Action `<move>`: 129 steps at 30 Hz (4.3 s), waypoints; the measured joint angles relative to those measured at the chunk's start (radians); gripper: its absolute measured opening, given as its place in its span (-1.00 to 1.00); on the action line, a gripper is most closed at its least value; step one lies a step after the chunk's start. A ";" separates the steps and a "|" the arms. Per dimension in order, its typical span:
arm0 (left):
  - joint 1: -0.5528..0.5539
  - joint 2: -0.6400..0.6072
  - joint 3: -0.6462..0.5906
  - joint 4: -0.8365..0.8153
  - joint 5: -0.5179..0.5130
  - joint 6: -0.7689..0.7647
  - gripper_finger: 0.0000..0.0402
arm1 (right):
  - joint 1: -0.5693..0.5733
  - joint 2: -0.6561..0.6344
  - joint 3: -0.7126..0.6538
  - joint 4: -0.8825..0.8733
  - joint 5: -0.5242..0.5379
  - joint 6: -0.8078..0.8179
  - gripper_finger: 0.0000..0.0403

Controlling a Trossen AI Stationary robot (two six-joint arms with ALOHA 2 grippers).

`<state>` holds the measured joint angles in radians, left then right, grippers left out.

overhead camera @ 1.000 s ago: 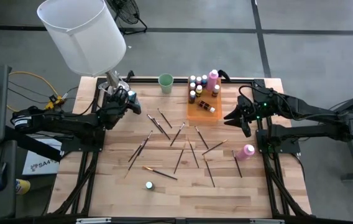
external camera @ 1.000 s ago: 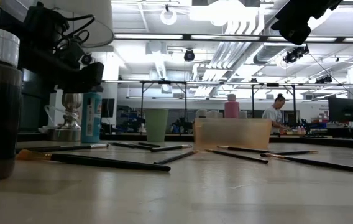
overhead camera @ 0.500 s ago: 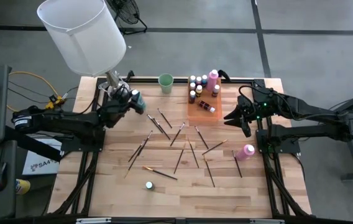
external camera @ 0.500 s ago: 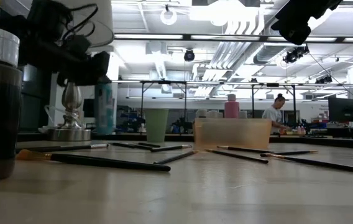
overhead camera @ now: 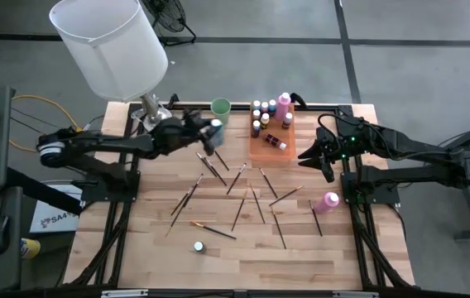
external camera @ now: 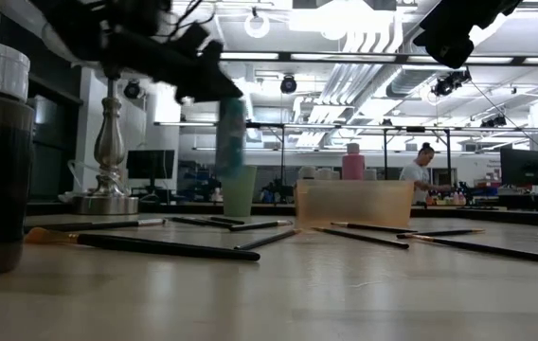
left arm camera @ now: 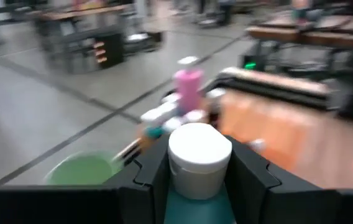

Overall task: Pick & Place Paint Supplies
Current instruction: Put the large light blue paint bottle into the orange bin, then put the black paint bottle into the orange bin

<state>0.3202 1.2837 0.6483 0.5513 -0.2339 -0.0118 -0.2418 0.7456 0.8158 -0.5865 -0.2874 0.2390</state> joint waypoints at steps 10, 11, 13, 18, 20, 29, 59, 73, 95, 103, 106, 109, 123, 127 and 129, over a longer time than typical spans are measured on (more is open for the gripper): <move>0.000 0.264 0.306 0.030 0.250 0.018 -0.40 | 0.000 0.000 0.000 0.000 0.000 0.000 -0.44; 0.000 0.289 0.331 0.027 0.261 0.018 -0.40 | 0.000 0.000 0.000 0.000 0.000 0.000 -0.44; -0.004 0.334 0.377 0.026 0.286 0.018 -0.39 | 0.000 0.000 0.000 0.000 0.000 0.000 -0.44; -0.020 0.427 0.475 0.028 0.306 0.046 -0.39 | 0.000 0.000 0.000 0.000 0.000 0.000 -0.44; -0.021 0.461 0.502 0.028 0.316 0.054 -0.38 | 0.000 0.000 0.000 0.000 0.000 0.000 -0.44; -0.019 0.581 0.535 0.025 0.258 0.057 -0.38 | 0.000 0.000 0.000 0.000 0.000 0.000 -0.44; 0.046 0.687 0.535 0.103 0.249 0.032 -0.30 | 0.000 0.000 0.000 0.000 0.000 0.000 -0.44; 0.046 0.684 0.535 0.154 0.249 0.113 0.15 | 0.000 0.000 0.000 0.000 0.000 0.000 -0.44; -0.125 0.385 0.535 -0.351 0.098 0.217 0.19 | 0.000 0.000 0.000 0.000 0.000 0.000 -0.44; -0.263 0.217 0.534 -0.858 0.233 0.226 0.19 | 0.000 0.000 0.000 0.000 0.000 0.000 -0.44; -0.322 0.175 0.534 -1.003 0.346 0.226 0.19 | 0.000 0.000 0.000 0.000 0.000 0.000 -0.44; -0.394 0.164 0.535 -1.105 0.382 0.227 0.19 | 0.000 0.000 0.000 0.000 0.000 0.000 -0.44; -0.675 0.010 0.362 -1.118 0.329 0.183 0.19 | 0.000 0.000 0.000 0.014 0.000 0.000 -0.44; -0.757 -0.004 0.360 -1.157 0.320 0.189 0.19 | 0.000 0.000 0.000 0.022 0.000 0.000 -0.44; -0.796 -0.008 0.363 -1.162 0.320 0.191 0.19 | 0.000 0.000 0.000 0.022 0.000 0.000 -0.44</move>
<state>-0.4758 1.2761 1.0111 -0.6103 0.0859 0.1790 -0.2417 0.7456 0.8158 -0.5644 -0.2874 0.2390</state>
